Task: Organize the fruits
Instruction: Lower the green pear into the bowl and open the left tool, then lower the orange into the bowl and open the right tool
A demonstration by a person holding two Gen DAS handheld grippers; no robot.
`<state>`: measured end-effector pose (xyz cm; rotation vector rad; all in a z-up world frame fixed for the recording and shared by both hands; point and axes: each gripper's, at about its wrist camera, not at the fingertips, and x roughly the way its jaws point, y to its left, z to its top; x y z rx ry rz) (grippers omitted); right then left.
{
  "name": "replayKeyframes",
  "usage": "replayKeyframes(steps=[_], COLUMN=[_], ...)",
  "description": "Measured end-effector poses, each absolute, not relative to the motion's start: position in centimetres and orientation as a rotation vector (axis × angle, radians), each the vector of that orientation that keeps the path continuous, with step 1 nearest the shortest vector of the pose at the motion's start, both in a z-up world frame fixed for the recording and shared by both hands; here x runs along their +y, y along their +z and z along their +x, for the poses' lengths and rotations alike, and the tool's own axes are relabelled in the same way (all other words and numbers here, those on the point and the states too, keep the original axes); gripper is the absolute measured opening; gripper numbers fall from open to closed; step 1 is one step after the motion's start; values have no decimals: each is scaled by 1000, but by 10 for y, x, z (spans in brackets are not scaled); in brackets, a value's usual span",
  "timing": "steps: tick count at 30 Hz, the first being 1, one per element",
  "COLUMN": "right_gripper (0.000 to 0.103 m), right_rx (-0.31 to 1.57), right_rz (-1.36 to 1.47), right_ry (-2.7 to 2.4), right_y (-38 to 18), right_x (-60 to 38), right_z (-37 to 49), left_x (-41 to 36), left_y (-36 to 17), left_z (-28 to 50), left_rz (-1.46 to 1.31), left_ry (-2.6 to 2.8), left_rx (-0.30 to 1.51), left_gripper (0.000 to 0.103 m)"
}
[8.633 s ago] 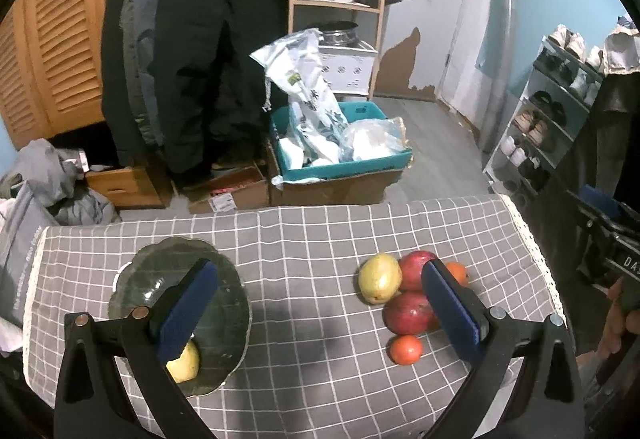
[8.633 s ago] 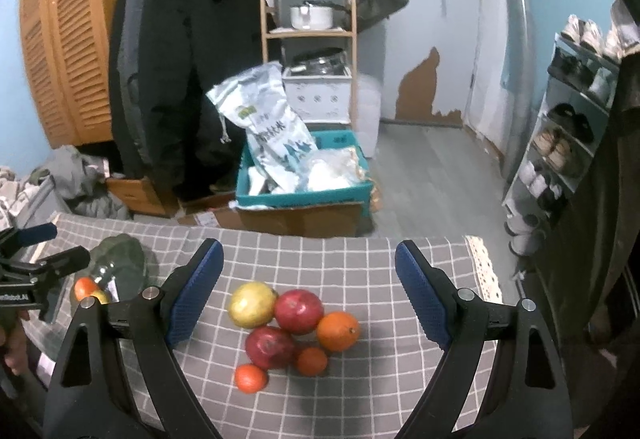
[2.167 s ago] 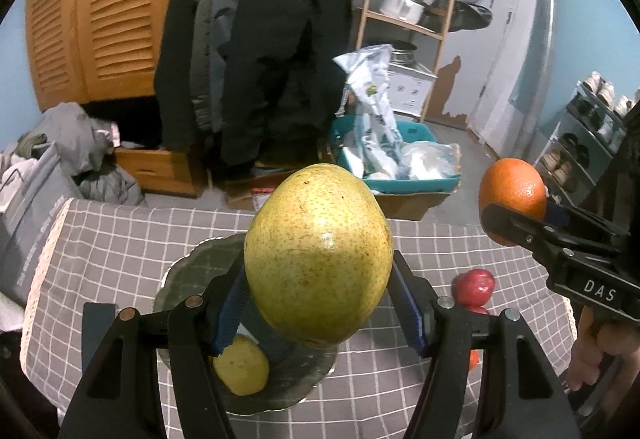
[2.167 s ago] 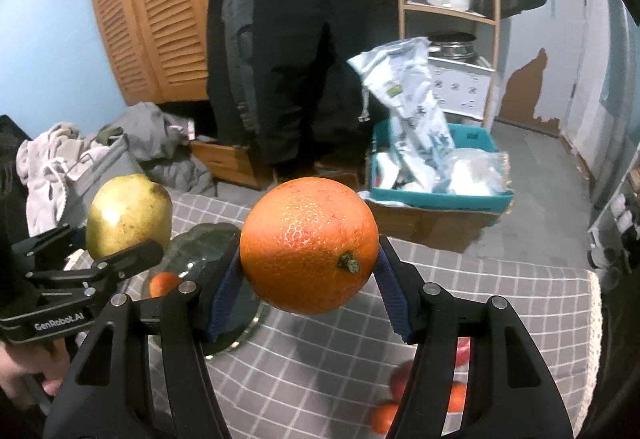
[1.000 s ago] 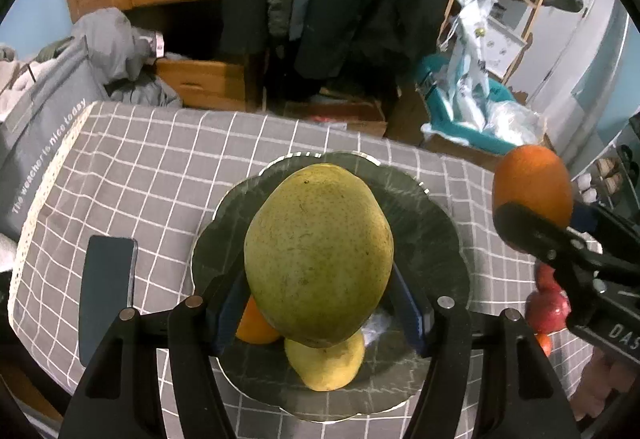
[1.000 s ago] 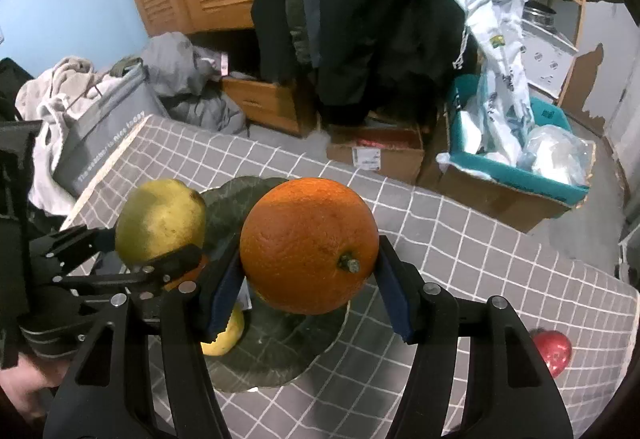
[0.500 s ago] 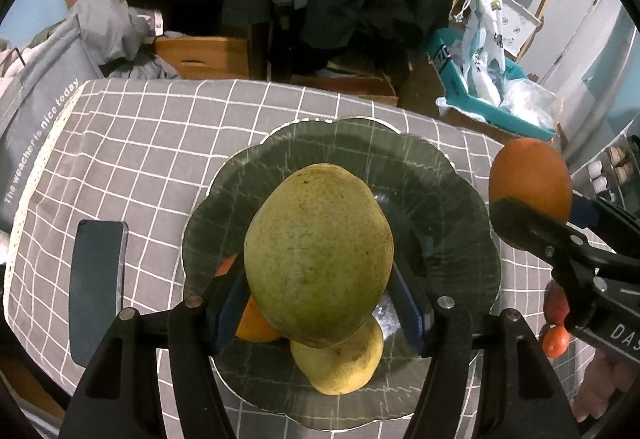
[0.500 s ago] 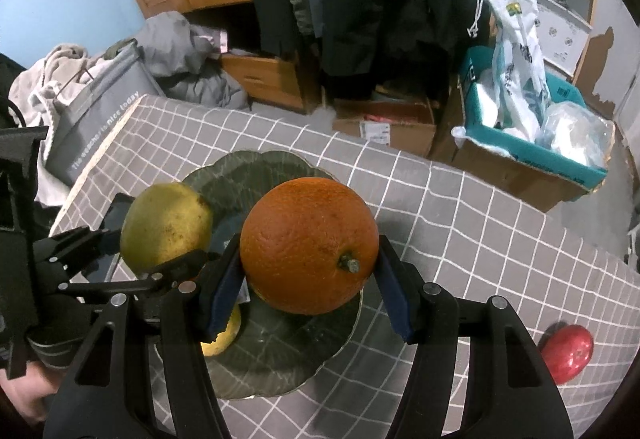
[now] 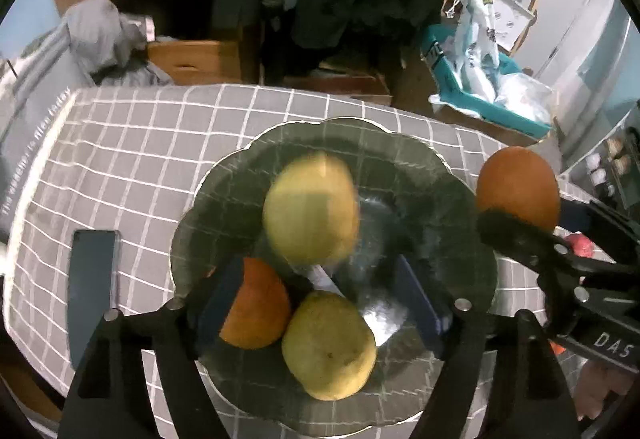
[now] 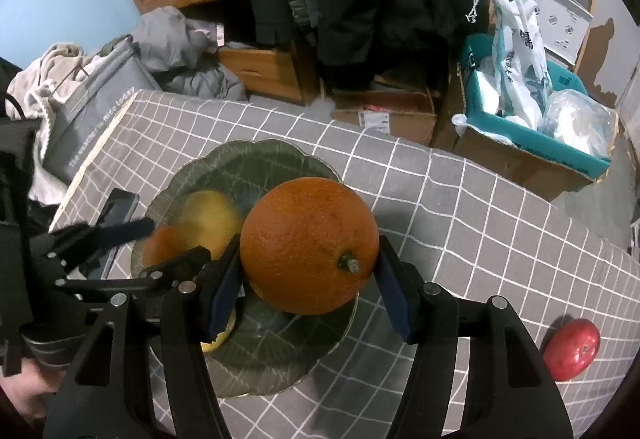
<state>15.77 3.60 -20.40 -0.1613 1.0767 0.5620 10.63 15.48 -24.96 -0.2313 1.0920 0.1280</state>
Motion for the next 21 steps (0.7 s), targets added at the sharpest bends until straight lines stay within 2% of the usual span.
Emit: replayKeyframes(steps=[21], right_gripper=[64], right_rx=[1184], right_rz=[-163], right_ry=[581], right_y=[-231], right_x=[49], right_z=[159], left_x=[176], left_y=[-251], left_z=[85], left_rz=[-236], left_ry=[212], left_rx=[1129], left_gripper=[82])
